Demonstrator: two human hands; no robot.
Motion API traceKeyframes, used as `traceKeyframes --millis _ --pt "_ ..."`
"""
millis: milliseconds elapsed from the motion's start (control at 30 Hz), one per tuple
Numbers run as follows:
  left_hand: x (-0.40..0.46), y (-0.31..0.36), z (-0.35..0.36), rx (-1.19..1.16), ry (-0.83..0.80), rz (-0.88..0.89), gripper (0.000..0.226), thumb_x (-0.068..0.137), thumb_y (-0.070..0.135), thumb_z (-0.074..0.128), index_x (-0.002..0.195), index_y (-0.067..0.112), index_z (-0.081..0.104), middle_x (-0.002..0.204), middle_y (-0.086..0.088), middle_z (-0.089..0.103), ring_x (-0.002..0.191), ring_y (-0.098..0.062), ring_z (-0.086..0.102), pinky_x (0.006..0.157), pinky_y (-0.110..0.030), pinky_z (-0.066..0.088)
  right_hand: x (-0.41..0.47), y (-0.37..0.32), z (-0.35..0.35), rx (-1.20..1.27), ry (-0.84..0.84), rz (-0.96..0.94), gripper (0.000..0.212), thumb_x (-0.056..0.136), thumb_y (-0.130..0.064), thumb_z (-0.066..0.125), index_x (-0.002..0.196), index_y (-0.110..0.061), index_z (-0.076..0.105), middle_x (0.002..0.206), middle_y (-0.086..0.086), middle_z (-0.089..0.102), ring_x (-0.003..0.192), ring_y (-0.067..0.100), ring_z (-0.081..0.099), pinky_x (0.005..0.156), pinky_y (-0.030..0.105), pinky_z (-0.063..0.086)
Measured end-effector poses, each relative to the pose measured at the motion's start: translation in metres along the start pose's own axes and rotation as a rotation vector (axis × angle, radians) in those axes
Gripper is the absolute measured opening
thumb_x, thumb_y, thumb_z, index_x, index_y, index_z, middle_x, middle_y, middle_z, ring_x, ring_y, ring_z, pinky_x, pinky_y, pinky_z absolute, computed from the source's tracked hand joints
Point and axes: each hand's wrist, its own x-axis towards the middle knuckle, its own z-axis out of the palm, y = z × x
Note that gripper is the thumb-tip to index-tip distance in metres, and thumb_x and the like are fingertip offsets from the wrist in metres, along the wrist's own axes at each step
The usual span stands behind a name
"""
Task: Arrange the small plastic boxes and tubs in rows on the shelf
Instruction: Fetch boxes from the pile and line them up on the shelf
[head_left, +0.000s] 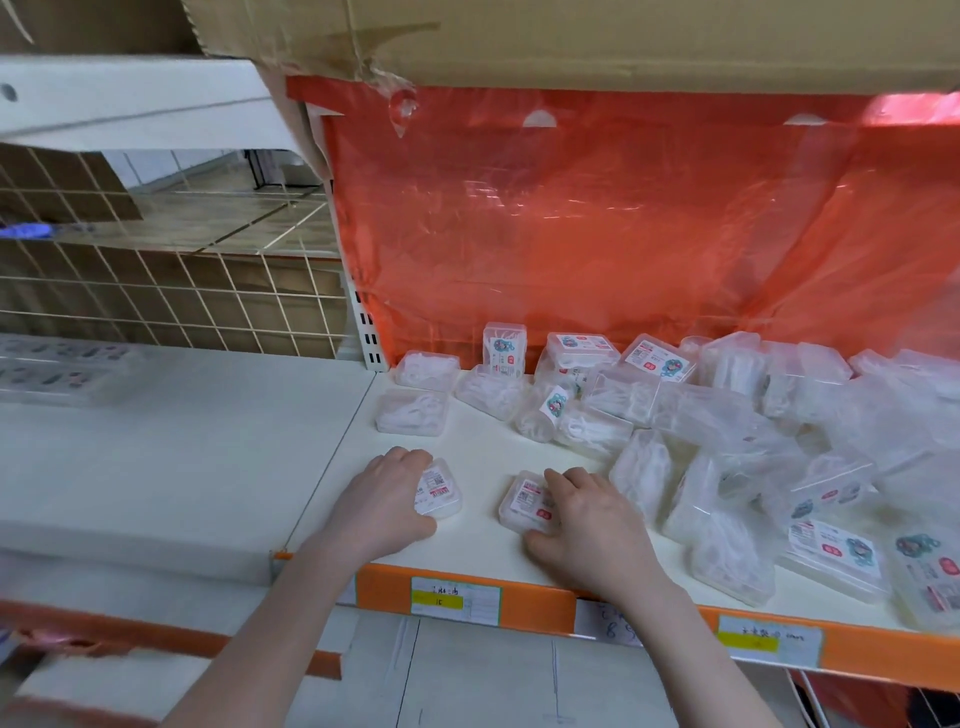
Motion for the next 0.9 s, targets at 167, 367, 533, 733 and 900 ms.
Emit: traceKeyframes --millis 167,367,533,733,900 --pt "-0.013 0.003 -0.005 0.055 0.01 -0.065 0.062 0.075 0.023 0.064 0.132 0.021 0.039 0.125 0.001 0.047 0.116 -0.019 0.044 0.09 -0.029 0.039 0.006 0.004 0.004 0.047 0.006 -0.022 0.042 0.075 -0.043 0.05 0.11 -0.02 0.049 0.108 0.0 0.052 0.103 0.021 0.048 0.082 0.029 0.036" --pt "-0.033 -0.017 -0.02 0.057 0.089 -0.089 0.066 0.073 0.02 0.064 0.134 0.024 0.04 0.127 0.004 0.048 0.115 -0.016 0.045 0.087 -0.026 0.037 0.011 -0.014 0.002 0.108 0.03 -0.053 0.047 0.073 -0.042 0.055 0.113 -0.02 0.049 0.109 0.0 0.051 0.106 0.021 0.047 0.082 0.029 0.038" --pt "-0.058 -0.049 -0.034 0.047 0.143 -0.099 0.067 0.072 0.02 0.063 0.134 0.025 0.04 0.127 0.005 0.048 0.115 -0.015 0.046 0.086 -0.025 0.038 0.013 -0.052 -0.005 0.092 0.008 -0.143 0.049 0.073 -0.039 0.056 0.118 -0.02 0.048 0.112 0.0 0.051 0.108 0.02 0.047 0.084 0.027 0.037" --pt "-0.092 -0.112 -0.051 0.031 0.199 -0.068 0.064 0.074 0.026 0.065 0.134 0.026 0.04 0.126 0.005 0.049 0.114 -0.015 0.047 0.084 -0.024 0.036 0.02 -0.124 -0.01 0.049 0.014 -0.209 0.051 0.075 -0.04 0.057 0.12 -0.02 0.048 0.114 0.0 0.051 0.109 0.02 0.047 0.083 0.027 0.036" --pt "-0.124 -0.188 -0.07 0.036 0.235 -0.056 0.062 0.072 0.026 0.065 0.131 0.026 0.043 0.12 0.006 0.05 0.109 -0.014 0.048 0.076 -0.022 0.033 0.027 -0.212 0.002 0.05 0.017 -0.247 0.05 0.076 -0.04 0.058 0.12 -0.019 0.048 0.114 0.0 0.051 0.11 0.02 0.048 0.084 0.026 0.036"
